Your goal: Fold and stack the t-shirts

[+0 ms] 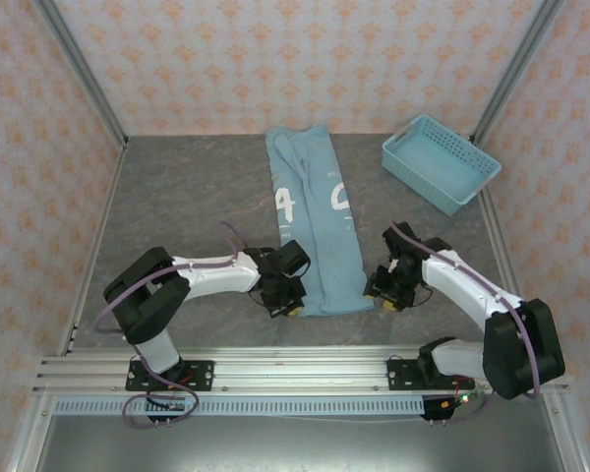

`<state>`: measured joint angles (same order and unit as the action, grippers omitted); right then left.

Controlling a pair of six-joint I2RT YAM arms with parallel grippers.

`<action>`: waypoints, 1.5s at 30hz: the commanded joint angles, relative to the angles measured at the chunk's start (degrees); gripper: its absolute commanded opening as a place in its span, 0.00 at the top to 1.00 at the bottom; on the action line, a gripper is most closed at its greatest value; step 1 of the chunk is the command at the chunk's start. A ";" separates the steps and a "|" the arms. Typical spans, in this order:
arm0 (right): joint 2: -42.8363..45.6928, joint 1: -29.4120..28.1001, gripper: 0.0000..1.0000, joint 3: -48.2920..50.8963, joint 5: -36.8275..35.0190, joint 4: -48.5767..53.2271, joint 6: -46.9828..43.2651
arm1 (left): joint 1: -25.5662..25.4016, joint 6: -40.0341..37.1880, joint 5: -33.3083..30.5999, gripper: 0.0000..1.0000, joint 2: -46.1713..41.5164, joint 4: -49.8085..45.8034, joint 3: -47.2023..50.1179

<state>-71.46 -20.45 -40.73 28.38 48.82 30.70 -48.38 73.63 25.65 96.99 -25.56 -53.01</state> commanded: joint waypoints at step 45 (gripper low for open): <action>-2.91 -21.39 1.00 -7.12 -2.21 4.45 13.60 | -2.43 -8.02 -8.20 1.00 -23.12 -14.43 10.48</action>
<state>-77.01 -41.71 -44.80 28.49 47.40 42.57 -50.78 66.48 22.28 77.19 -35.16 -41.15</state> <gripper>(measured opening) 0.040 0.043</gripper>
